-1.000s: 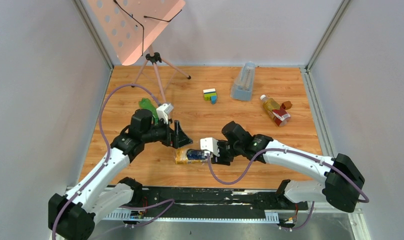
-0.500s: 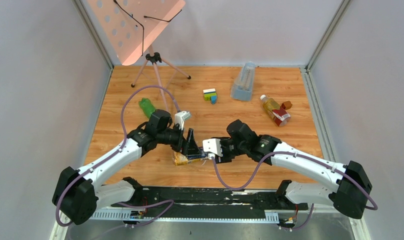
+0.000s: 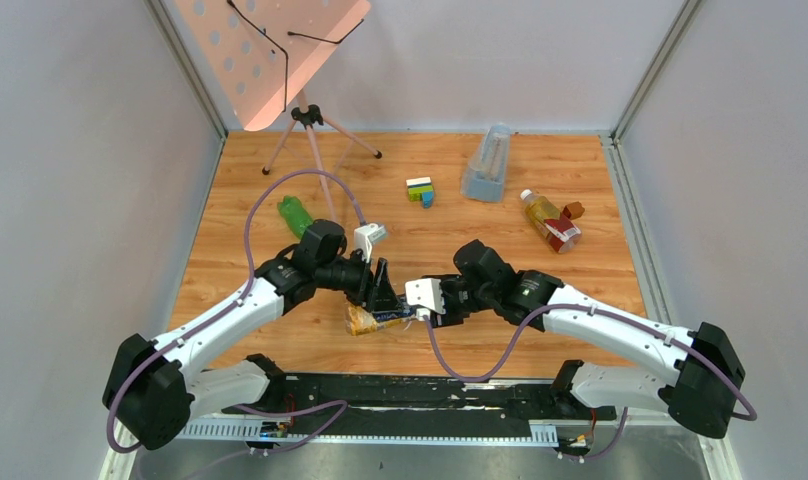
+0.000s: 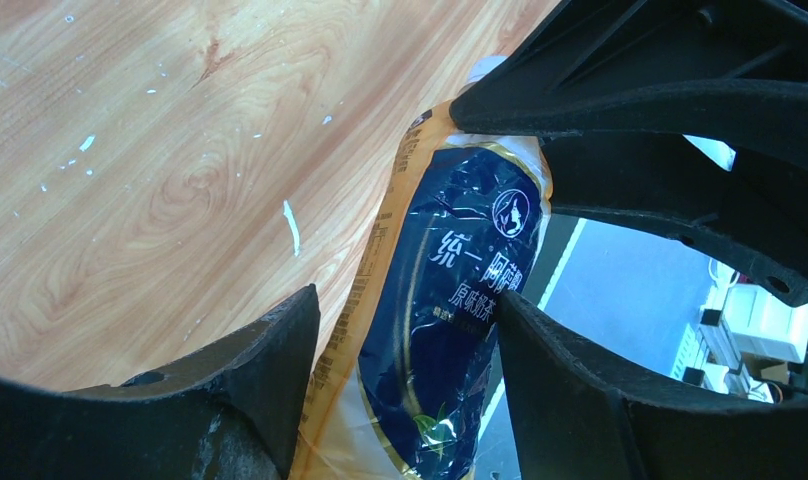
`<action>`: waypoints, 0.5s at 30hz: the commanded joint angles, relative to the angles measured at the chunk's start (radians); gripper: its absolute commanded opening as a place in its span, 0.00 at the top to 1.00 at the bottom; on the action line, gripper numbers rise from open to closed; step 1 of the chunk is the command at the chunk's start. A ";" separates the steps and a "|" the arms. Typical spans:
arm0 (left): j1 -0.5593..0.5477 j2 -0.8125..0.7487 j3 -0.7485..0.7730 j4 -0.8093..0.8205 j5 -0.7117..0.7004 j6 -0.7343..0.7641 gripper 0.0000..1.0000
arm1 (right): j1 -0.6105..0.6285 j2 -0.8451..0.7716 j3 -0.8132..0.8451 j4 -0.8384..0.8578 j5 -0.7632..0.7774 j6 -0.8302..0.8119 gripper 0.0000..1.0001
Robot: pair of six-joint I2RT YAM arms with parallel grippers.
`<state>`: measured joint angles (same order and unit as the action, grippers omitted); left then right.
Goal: Unscrew the bottle caps
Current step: Unscrew the bottle cap from the plastic bottle.
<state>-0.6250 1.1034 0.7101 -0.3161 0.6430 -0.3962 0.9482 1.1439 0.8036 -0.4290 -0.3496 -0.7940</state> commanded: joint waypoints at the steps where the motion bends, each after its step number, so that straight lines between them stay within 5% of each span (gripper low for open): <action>1: -0.005 -0.006 0.040 0.023 0.030 0.007 0.30 | 0.003 -0.048 0.005 0.069 0.011 0.009 0.53; 3: -0.007 0.005 0.045 0.022 0.047 0.009 0.29 | 0.003 -0.052 0.005 0.069 0.023 0.009 0.54; 5: -0.008 0.005 0.045 0.026 0.064 0.006 0.13 | 0.003 -0.054 0.003 0.070 0.033 0.005 0.54; 7: -0.013 -0.004 0.041 0.031 0.077 0.004 0.08 | 0.003 -0.055 0.003 0.075 0.047 0.002 0.54; 15: -0.062 0.001 0.043 0.005 0.062 0.013 0.09 | 0.004 -0.056 0.016 0.094 0.061 -0.029 0.54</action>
<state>-0.6437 1.1038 0.7166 -0.3035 0.6788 -0.3954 0.9489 1.1103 0.7994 -0.4171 -0.3225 -0.7979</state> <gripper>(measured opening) 0.917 0.468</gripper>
